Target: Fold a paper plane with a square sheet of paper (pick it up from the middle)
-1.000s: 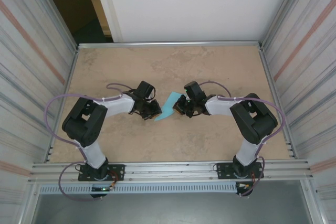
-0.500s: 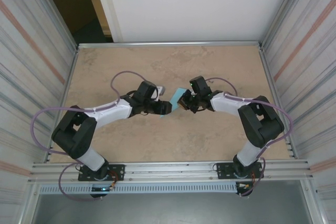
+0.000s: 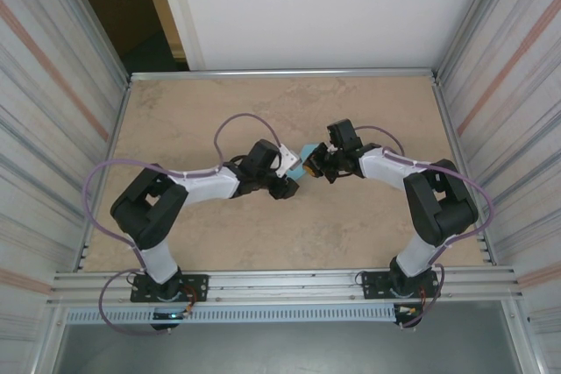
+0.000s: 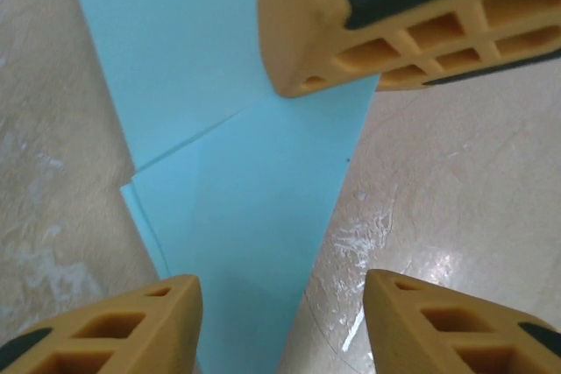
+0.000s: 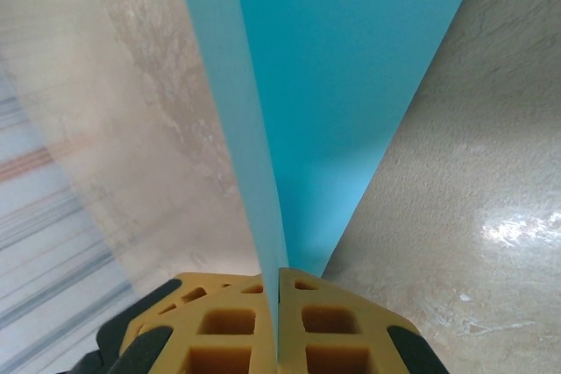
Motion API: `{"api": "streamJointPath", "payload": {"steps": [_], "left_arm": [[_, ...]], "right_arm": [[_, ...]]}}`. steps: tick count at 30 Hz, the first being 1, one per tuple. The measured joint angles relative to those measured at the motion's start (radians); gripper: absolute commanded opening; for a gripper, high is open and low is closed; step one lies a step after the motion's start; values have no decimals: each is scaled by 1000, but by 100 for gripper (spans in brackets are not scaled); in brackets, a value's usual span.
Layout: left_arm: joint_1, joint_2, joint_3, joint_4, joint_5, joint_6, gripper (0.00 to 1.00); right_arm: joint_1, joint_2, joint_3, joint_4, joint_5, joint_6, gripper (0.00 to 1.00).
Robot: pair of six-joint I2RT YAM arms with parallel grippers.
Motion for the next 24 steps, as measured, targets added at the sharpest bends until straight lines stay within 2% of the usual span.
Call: {"api": "streamJointPath", "payload": {"steps": [5, 13, 24], "left_arm": [[-43, 5, -1, 72, -38, 102, 35], [-50, 5, -37, 161, -95, 178, 30], [-50, 22, -99, 241, -103, 209, 24]], "right_arm": [[0, 0, 0, -4, -16, 1, 1], [-5, 0, 0, -7, -23, 0, 1], [-9, 0, 0, -7, -27, 0, 1]]}}
